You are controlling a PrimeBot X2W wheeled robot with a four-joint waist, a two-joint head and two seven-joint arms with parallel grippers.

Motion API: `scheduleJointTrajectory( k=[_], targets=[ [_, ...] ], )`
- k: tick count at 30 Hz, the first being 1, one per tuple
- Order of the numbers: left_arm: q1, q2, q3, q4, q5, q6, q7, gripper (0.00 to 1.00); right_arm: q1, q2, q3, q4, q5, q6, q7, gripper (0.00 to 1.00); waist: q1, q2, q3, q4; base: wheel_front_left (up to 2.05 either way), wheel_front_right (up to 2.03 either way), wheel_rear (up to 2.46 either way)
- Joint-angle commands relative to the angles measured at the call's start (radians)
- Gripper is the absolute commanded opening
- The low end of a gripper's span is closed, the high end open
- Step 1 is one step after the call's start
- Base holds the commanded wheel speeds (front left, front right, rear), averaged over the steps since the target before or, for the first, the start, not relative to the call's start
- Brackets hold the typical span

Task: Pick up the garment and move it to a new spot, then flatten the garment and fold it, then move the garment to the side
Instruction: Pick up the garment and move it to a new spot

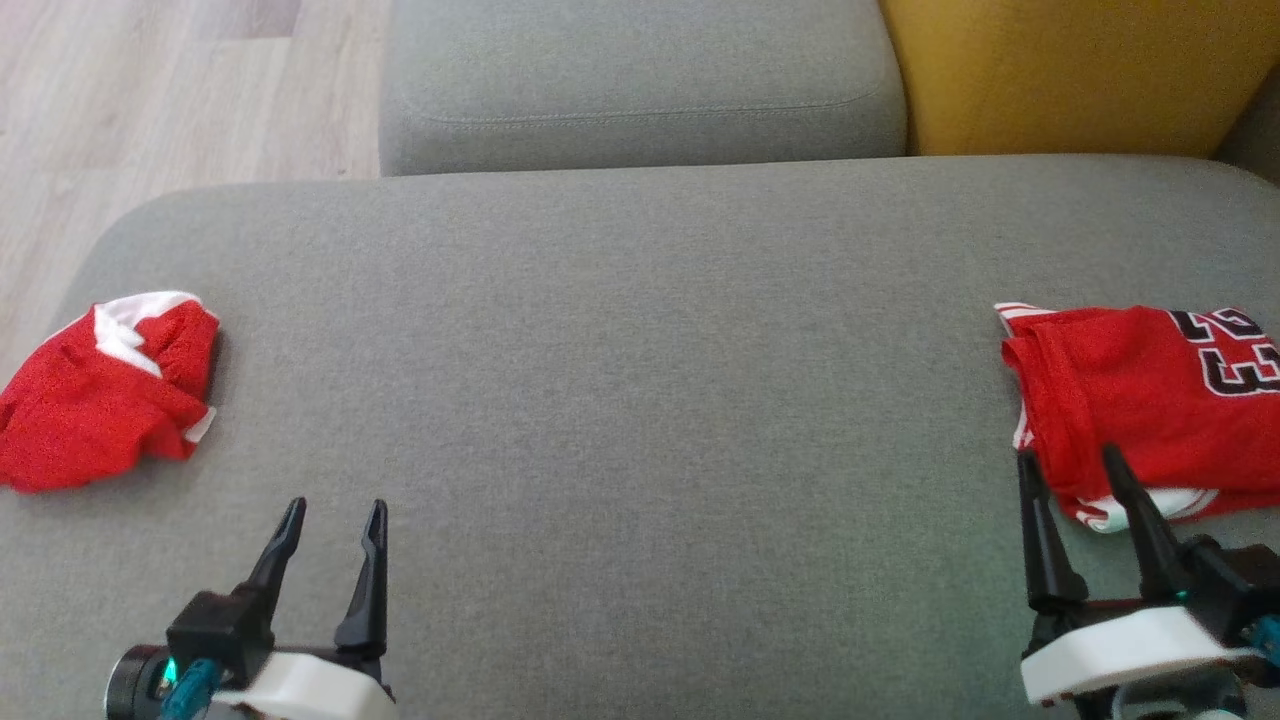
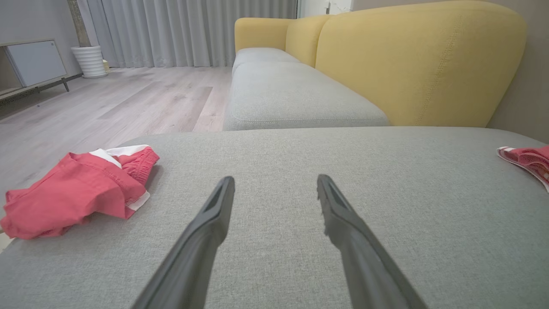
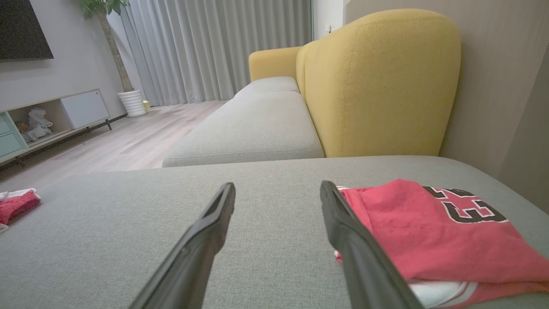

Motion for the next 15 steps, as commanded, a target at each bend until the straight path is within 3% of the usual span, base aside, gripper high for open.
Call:
scheduleJointTrajectory(
  k=[1,15],
  targets=[
    [-0.052,0.019,0.036,-0.033,-0.006,0.005,-0.007,1.00,-0.027,-0.007,0.014,-0.038,-0.004,0.007,0.002,1.00,0.0001,0.0000,0.002,0.006,0.00,0.00,0.00],
    [-0.136,0.008,0.066,-0.031,-0.007,0.011,-0.017,1.00,-0.009,-0.007,0.013,-0.089,-0.006,0.007,0.021,1.00,0.0001,0.0000,0.002,0.265,0.00,0.00,0.00]
  ],
)
